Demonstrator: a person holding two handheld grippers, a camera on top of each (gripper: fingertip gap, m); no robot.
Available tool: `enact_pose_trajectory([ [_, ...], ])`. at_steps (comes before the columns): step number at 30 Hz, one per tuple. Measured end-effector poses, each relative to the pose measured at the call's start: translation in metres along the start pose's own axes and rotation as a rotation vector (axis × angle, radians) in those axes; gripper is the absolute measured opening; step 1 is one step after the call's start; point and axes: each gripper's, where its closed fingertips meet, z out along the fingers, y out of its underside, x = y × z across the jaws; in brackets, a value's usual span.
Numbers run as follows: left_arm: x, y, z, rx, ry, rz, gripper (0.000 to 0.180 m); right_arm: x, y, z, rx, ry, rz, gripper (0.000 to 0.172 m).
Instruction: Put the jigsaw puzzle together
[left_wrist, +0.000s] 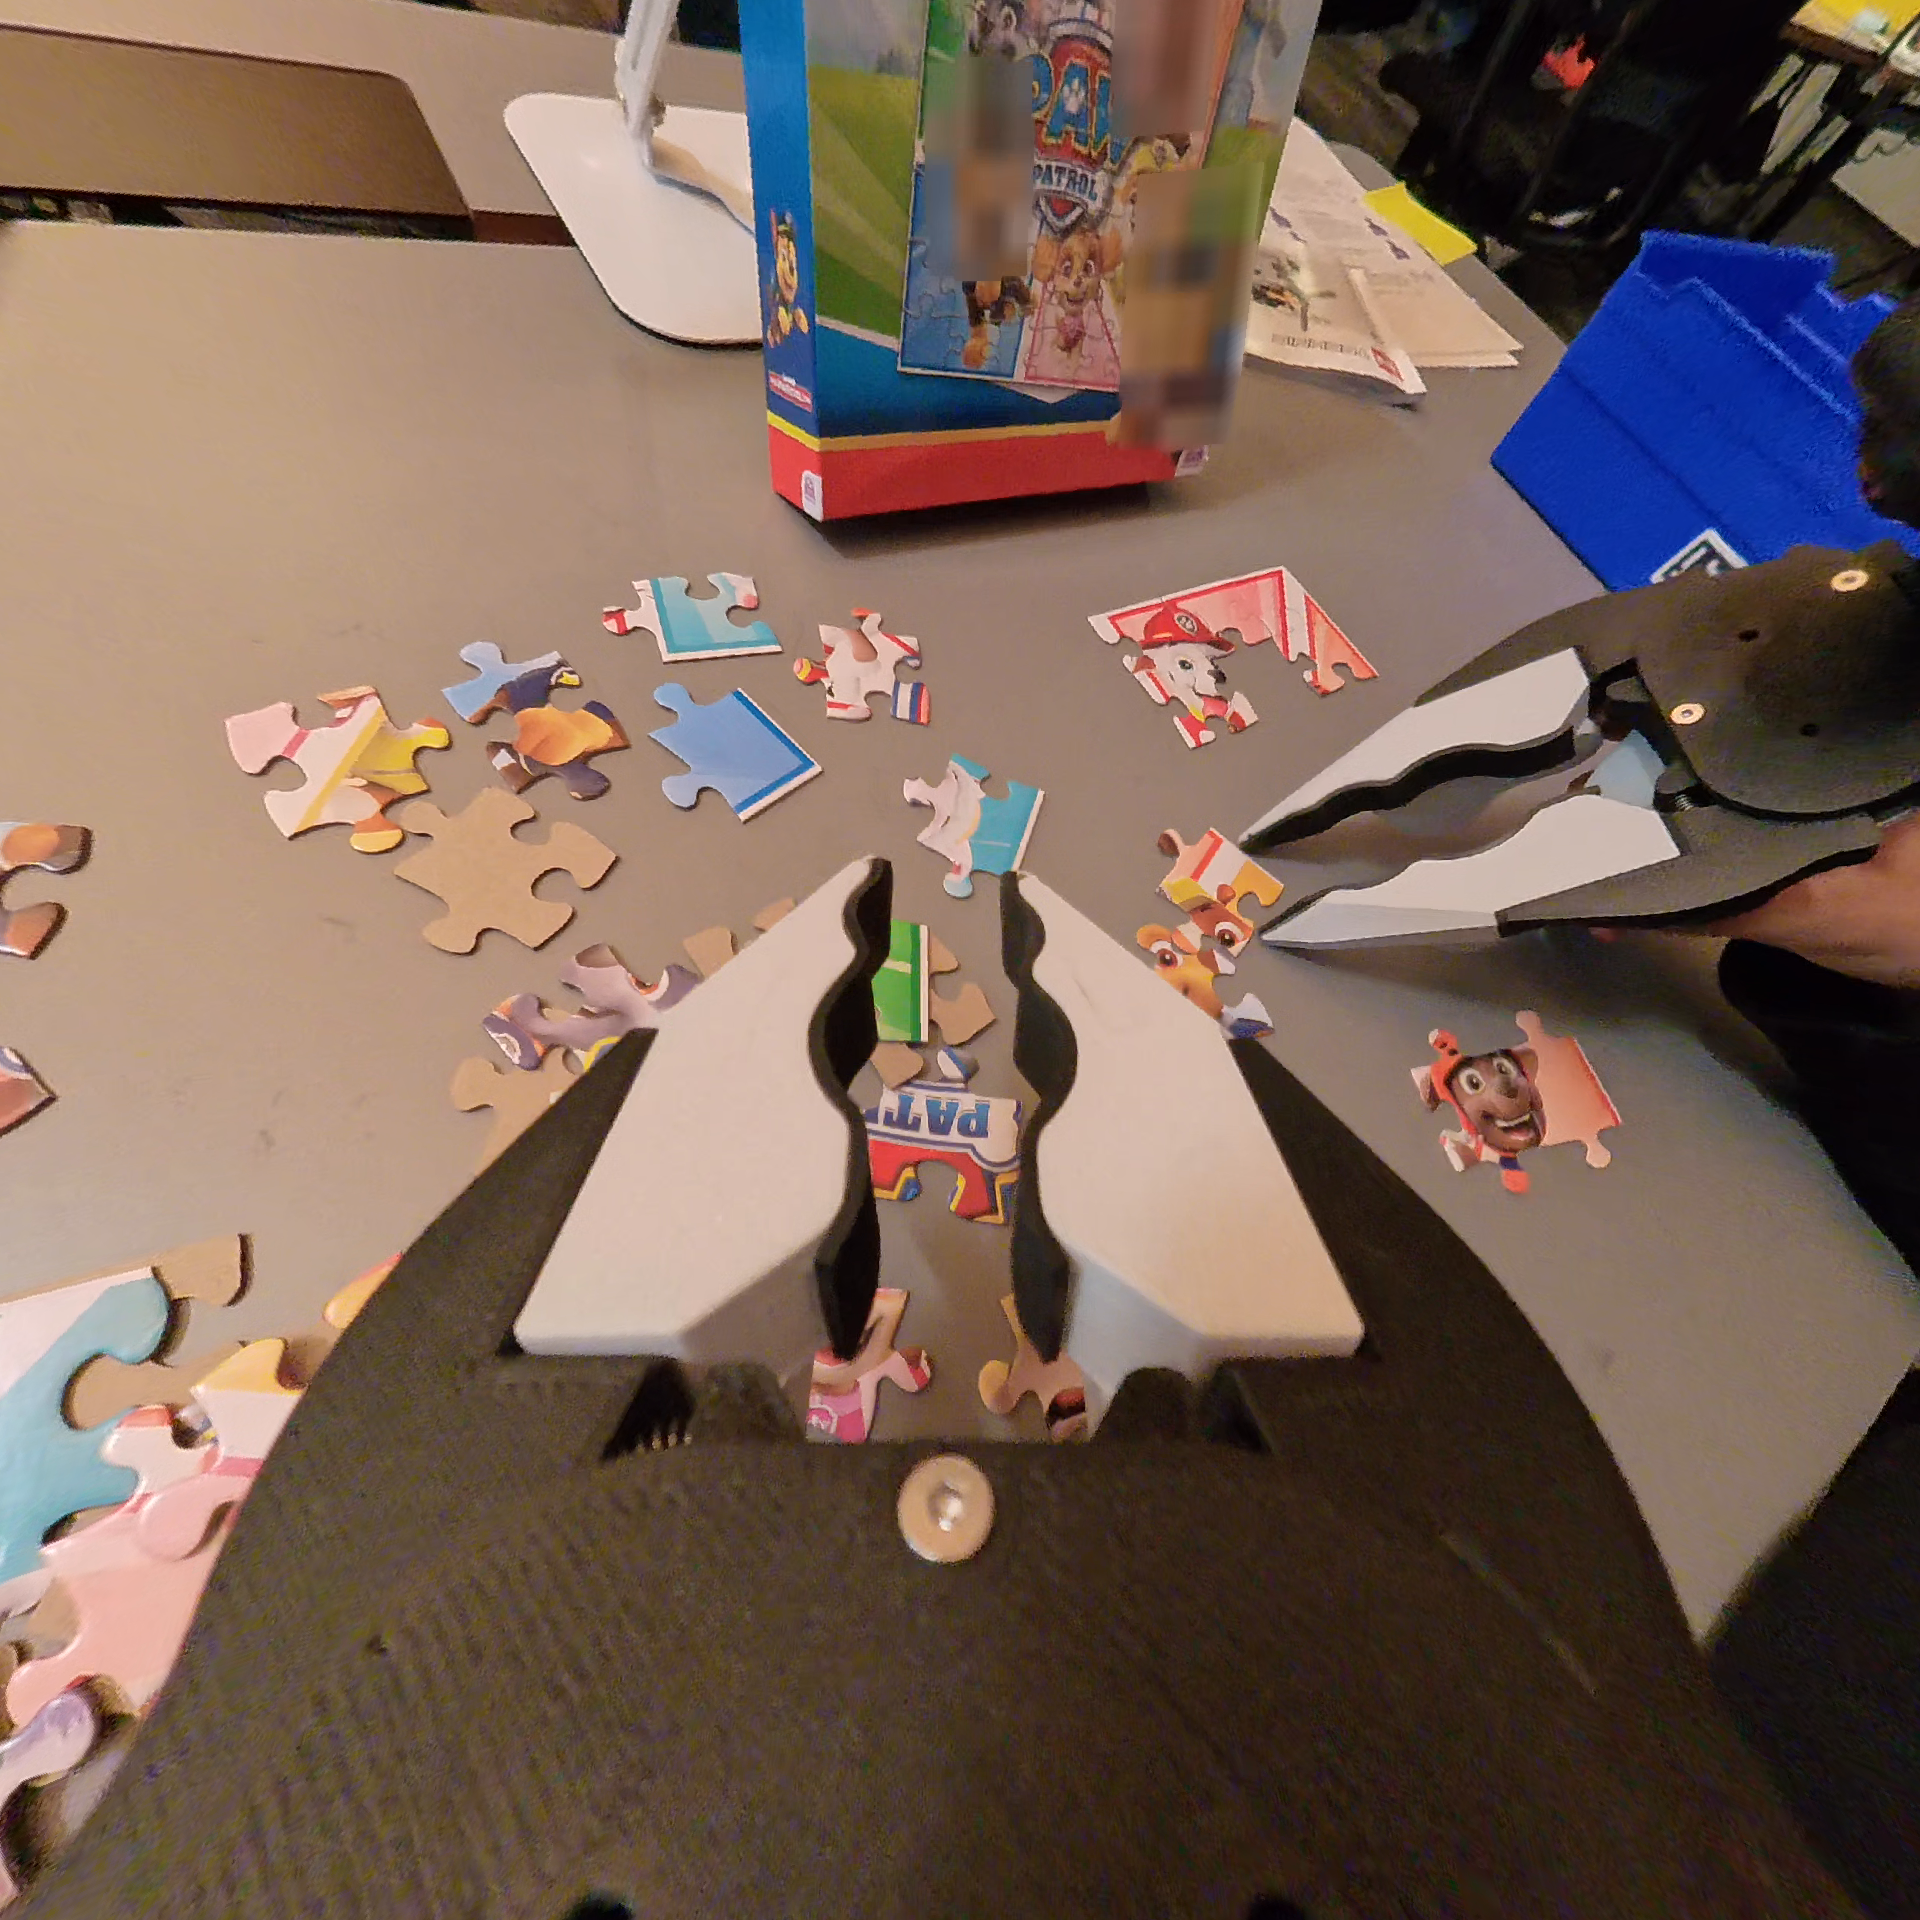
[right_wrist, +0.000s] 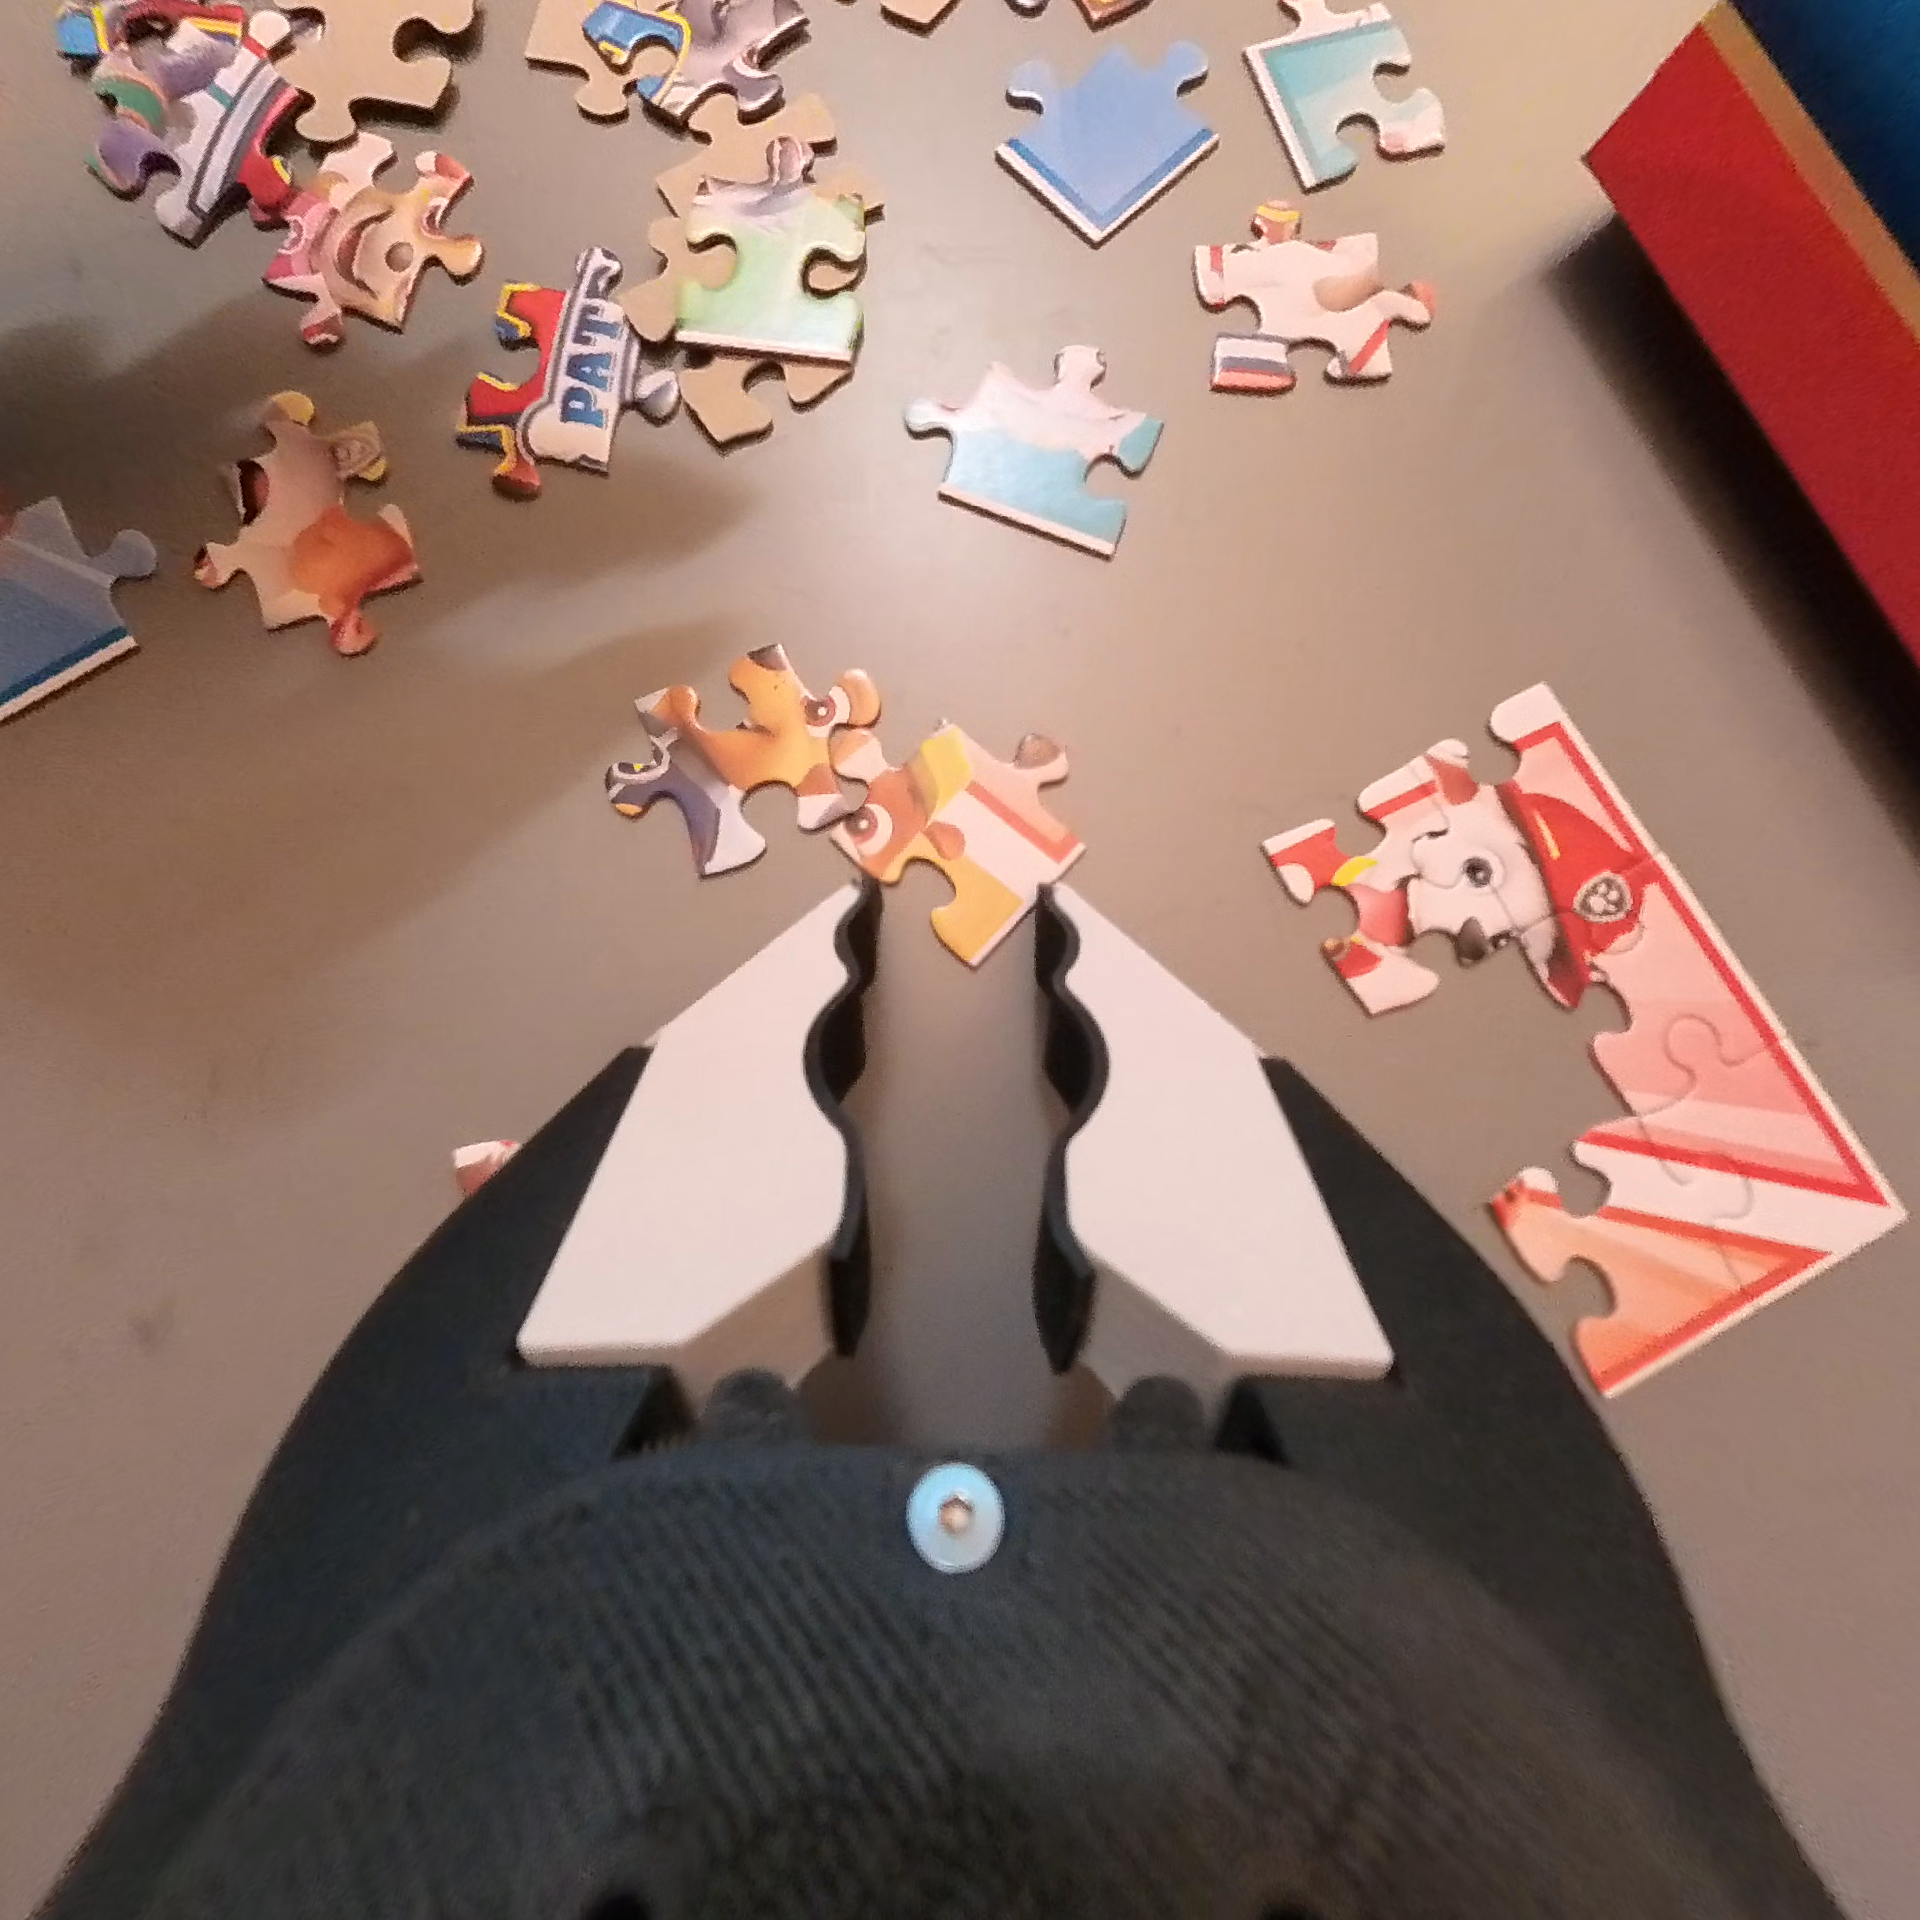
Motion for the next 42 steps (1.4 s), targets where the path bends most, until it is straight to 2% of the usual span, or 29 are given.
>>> enact_pose_trajectory([
  [7,0.006,0.005,0.008,-0.019,0.032,-0.005,0.018,-0.004,0.010,-0.009,-0.050,0.006,-0.013,0.033],
  [13,0.013,0.007,0.012,-0.038,0.051,0.005,0.018,0.006,0.001,-0.004,-0.011,-0.017,-0.021,0.045],
  [21,0.008,0.013,0.012,-0.080,0.015,0.037,0.018,0.008,-0.003,-0.002,0.003,-0.032,-0.032,0.046],
  [25,-0.006,0.007,0.005,-0.062,-0.020,0.022,0.018,0.006,-0.006,-0.007,0.041,-0.028,-0.044,0.046],
  [30,-0.026,0.002,-0.008,-0.052,-0.067,0.011,0.018,0.004,-0.013,-0.001,0.038,-0.051,-0.158,0.052],
  [36,-0.054,-0.005,-0.037,-0.010,-0.161,-0.005,0.018,-0.006,-0.022,0.009,0.038,-0.233,-0.186,0.062],
  [38,-0.059,-0.006,-0.045,0.006,-0.162,-0.028,0.018,-0.004,-0.019,0.012,0.027,-0.261,-0.191,0.060],
  [42,-0.059,0.003,-0.054,-0.001,-0.134,-0.062,0.018,0.003,-0.014,0.011,0.017,-0.234,-0.203,0.046],
])
